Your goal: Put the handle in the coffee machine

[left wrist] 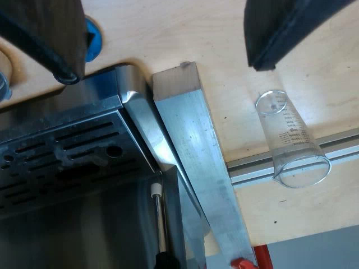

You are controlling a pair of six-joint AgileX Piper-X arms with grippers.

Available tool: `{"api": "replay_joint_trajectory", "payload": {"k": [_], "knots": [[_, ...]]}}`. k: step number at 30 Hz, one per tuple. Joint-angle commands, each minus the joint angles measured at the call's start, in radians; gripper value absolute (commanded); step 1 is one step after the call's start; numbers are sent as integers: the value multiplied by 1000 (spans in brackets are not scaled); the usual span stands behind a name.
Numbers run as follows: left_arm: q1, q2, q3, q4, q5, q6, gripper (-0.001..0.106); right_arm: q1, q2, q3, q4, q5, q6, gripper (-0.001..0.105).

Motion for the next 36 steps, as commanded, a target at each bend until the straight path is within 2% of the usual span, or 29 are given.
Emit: {"api": "replay_joint_trajectory", "payload": {"k": [1, 7, 13, 19, 22, 28, 32, 36], "knots": [[1, -140, 0, -11, -11, -11, 62, 2, -46, -1, -5, -1, -4, 75], [1, -140, 0, -8, -6, -11, 62, 2, -46, -1, -5, -1, 19, 75], [-10, -123, -30, 2, 34, -42, 62, 2, -35, -13, 13, -1, 19, 75], [-60, -63, -100, 2, 41, -42, 62, 2, 54, -115, 99, -11, 10, 75], [-96, -11, -140, 2, 44, -42, 62, 2, 117, -173, 131, -26, 11, 75], [-183, 88, -201, 2, 98, -52, 62, 8, 250, -285, 185, -97, 11, 74], [-277, 148, -217, 2, 143, -54, 62, 46, 343, -343, 213, -100, 11, 72], [-373, 197, -216, 2, 171, -54, 62, 91, 442, -387, 248, -163, 11, 72]]}}
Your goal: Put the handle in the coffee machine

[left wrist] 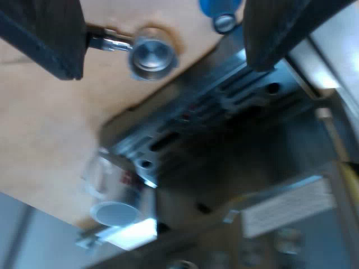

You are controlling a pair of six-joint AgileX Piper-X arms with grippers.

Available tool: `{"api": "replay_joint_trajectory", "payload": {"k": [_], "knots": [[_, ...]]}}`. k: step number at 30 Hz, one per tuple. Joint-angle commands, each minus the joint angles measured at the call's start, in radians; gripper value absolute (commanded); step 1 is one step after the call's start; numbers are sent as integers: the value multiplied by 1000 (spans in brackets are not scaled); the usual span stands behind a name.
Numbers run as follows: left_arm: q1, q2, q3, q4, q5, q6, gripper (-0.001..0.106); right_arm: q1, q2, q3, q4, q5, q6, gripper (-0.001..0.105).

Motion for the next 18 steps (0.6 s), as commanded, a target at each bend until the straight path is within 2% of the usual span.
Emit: {"api": "replay_joint_trajectory", "payload": {"k": [1, 7, 13, 18], "knots": [[-46, 28, -6, -11, 12, -9, 62, 29, 56, -32, 34, -45, -8, 71], [-176, 101, -6, -11, 61, -9, 62, 138, 178, -70, 68, -43, -5, 67], [-291, 169, -6, -11, 62, -9, 62, 283, 269, -77, 68, 2, 47, 65], [-349, 218, -6, -11, 62, -3, 62, 446, 351, -77, 48, 76, 127, 44]]}}
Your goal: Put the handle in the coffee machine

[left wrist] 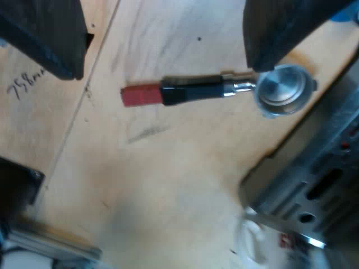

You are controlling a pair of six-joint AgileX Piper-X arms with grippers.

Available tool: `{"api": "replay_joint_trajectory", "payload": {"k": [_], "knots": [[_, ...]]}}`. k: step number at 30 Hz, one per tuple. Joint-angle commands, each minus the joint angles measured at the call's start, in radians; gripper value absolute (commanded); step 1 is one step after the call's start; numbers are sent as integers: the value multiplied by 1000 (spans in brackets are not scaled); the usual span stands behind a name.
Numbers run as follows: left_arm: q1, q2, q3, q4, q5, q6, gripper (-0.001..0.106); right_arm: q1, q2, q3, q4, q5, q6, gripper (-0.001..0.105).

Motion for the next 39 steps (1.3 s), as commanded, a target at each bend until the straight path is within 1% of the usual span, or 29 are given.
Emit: {"api": "replay_joint_trajectory", "payload": {"k": [1, 3, 4, 6, 7, 9, 13, 17, 20, 22, 25, 27, 30, 32, 35, 37, 39], "knots": [[-13, 16, -6, -11, 5, -3, 62, 71, 31, -11, -13, 32, 45, 42], [-15, 35, -6, -11, 5, -3, 62, 136, 70, -11, -49, 73, 104, 32], [-15, 38, -6, -11, 5, -3, 62, 147, 77, -11, -59, 87, 112, 29], [-15, 50, -6, -11, 5, -3, 62, 206, 114, -11, -99, 139, 156, 17], [-15, 52, -6, -11, 5, -3, 62, 215, 121, -11, -103, 144, 161, 14], [-15, 60, -6, -11, 5, -3, 62, 264, 165, -11, -140, 163, 190, 0], [-15, 63, 2, -5, 5, -3, 62, 315, 239, -11, -187, 166, 198, 0], [-15, 63, 43, -4, -7, -10, 62, 344, 337, -11, -250, 166, 220, 0], [-15, 63, 77, -4, -9, -10, 62, 346, 395, -11, -281, 166, 222, 0], [-15, 63, 99, -4, -9, -11, 62, 346, 448, -11, -300, 166, 240, 0], [-15, 63, 116, -4, -9, -11, 62, 346, 519, -11, -304, 161, 295, 0], [-15, 63, 123, -4, -9, -11, 62, 346, 568, -11, -317, 139, 308, 0], [-15, 63, 134, -4, -9, -11, 62, 346, 627, -11, -377, 81, 308, 0], [-15, 63, 138, -4, -9, -11, 62, 350, 656, -11, -396, 65, 308, 0], [-15, 63, 138, -4, -9, -11, 62, 373, 714, -11, -413, 98, 308, 0], [-15, 63, 138, -4, -9, -11, 62, 386, 738, -11, -416, 103, 297, 0], [-15, 63, 138, -4, -9, -11, 62, 403, 761, -11, -424, 128, 271, 0]]}}
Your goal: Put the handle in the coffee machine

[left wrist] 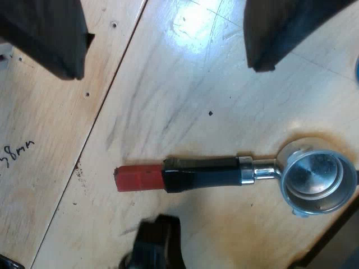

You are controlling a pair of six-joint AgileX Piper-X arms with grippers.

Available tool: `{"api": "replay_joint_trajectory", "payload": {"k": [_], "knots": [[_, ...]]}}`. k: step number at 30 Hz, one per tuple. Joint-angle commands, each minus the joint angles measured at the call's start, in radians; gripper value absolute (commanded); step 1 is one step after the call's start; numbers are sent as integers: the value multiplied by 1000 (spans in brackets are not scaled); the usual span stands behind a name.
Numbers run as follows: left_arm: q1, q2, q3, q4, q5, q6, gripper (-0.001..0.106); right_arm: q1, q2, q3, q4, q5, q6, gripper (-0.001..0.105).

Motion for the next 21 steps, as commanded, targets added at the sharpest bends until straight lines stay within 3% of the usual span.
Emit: {"api": "replay_joint_trajectory", "payload": {"k": [1, 17, 21], "knots": [[-3, 3, -2, -10, -8, -9, 62, 17, 19, -5, -10, 22, -48, 0], [-3, 3, -2, 18, -10, -9, 62, 47, 101, -5, -111, 62, -68, 0], [-3, 3, -2, 80, -59, -25, 62, 49, 101, -5, -165, 62, -88, 0]]}}
